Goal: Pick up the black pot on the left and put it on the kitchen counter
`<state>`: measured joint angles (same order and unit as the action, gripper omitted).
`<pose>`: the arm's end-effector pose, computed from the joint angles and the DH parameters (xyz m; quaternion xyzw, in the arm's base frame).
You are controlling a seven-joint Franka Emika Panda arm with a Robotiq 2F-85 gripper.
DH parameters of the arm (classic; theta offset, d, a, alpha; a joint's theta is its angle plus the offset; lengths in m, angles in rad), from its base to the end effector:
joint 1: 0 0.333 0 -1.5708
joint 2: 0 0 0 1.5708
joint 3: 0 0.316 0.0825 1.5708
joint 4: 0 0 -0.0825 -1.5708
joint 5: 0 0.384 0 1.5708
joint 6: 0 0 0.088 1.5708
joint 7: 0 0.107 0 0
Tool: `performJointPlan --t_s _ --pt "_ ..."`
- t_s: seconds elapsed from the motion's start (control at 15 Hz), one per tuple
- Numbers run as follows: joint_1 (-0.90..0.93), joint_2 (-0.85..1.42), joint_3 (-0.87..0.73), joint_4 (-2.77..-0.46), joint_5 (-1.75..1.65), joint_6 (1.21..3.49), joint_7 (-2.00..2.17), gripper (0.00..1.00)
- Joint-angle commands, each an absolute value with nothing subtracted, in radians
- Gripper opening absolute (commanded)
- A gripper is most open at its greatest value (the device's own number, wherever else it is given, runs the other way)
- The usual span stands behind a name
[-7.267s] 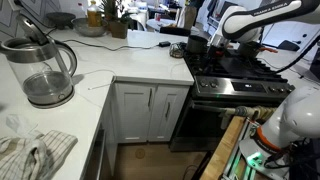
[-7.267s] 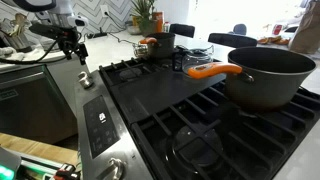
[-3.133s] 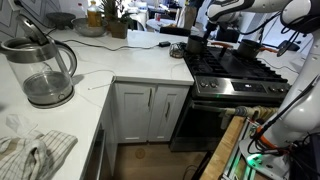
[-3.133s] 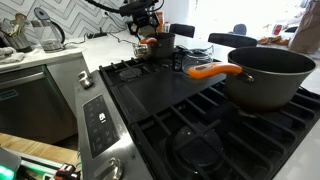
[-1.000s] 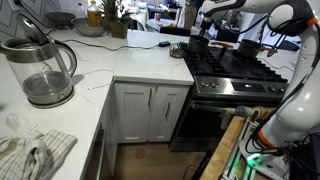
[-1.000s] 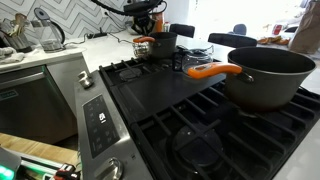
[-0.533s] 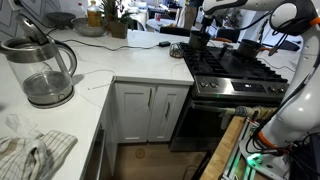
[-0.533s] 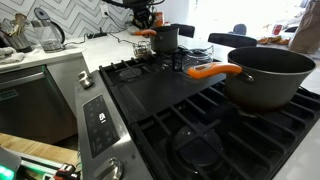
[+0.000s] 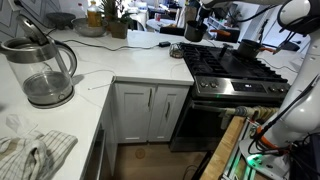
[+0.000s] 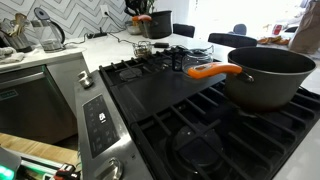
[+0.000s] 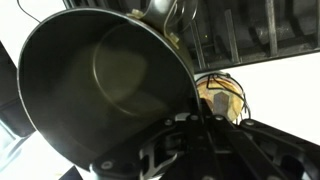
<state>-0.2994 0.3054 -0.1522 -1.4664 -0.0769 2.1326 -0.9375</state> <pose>0.6219 -0.2892 0.5470 0.9475 0.2573 0.1021 0.1598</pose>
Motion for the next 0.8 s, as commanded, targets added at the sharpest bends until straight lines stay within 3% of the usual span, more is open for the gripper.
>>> performJointPlan --t_s 0.0,0.73 --pt "-0.262 0.225 -0.128 -1.503 -0.115 2.169 -0.982 0.01" --pt "-0.141 0.175 0.020 -1.487 0.067 2.128 -1.258 0.01"
